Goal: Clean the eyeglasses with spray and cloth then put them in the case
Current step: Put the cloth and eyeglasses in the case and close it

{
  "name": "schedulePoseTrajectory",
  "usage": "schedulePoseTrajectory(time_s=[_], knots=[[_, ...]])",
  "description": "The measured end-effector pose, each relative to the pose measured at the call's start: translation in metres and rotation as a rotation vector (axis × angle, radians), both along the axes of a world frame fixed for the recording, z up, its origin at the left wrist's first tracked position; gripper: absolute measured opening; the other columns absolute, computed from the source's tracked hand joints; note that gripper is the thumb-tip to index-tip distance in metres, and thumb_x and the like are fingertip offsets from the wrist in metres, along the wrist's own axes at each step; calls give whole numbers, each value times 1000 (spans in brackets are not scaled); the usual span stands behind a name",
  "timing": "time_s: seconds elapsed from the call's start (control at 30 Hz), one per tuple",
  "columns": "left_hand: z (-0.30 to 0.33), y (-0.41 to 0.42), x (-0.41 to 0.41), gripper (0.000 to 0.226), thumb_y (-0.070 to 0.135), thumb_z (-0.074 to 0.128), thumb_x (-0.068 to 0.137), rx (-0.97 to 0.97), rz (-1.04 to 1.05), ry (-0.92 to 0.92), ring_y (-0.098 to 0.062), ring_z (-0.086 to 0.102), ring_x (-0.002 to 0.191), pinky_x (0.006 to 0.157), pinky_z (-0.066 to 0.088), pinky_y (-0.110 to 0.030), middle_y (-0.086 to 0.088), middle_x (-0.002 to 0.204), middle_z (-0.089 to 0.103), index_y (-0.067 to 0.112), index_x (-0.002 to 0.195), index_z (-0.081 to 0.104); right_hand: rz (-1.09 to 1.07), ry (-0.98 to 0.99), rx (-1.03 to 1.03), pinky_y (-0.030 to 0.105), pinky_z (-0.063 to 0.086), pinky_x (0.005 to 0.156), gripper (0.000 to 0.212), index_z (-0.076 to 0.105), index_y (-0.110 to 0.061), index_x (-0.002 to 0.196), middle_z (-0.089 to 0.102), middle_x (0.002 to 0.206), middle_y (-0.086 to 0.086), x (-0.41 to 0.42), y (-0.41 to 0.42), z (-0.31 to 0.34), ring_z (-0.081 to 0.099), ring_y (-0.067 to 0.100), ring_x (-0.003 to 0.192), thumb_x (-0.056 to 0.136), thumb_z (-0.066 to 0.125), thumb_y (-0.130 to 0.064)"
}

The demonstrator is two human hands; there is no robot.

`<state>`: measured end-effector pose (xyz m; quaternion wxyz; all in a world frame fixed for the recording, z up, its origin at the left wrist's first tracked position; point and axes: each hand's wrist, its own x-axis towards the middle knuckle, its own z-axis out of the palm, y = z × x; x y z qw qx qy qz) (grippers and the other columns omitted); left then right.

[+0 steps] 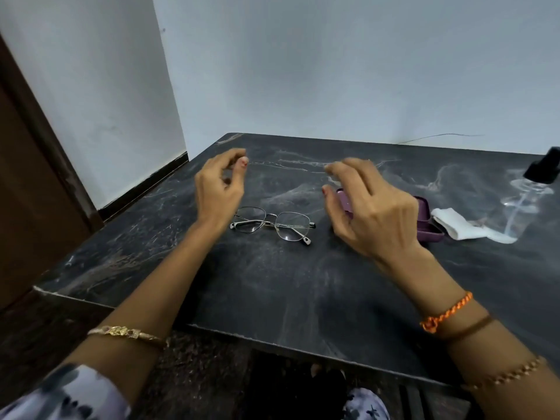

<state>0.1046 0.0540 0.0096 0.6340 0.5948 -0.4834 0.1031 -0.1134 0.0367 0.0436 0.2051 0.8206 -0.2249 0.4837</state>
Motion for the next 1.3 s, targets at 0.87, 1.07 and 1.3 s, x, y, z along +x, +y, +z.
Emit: schedulePoseTrajectory(time_s=[0.87,1.07,1.3], knots=[[24,-88,-127,15,18,57,86,546,-188,133,-17,55,86,77,39,-25,-6,88,66,7,86,67,-599,183,818,35,34,66,19,53,5,95,57,105,27,-101,-96,-11,55,43,99,83,52,-9],[14,-87,-128,23,18,59,85,494,-132,141,-23,60,99,84,43,-27,-14,104,68,2,100,65,-627,180,798,34,32,60,19,46,3,71,58,97,25,-102,-105,-27,56,43,91,82,54,-11],[7,-86,-124,29,19,59,85,514,-117,149,-22,55,107,85,39,-25,-12,114,63,3,109,60,-612,154,802,34,32,58,36,26,-3,56,52,80,24,-105,-109,-31,56,43,82,80,53,-4]])
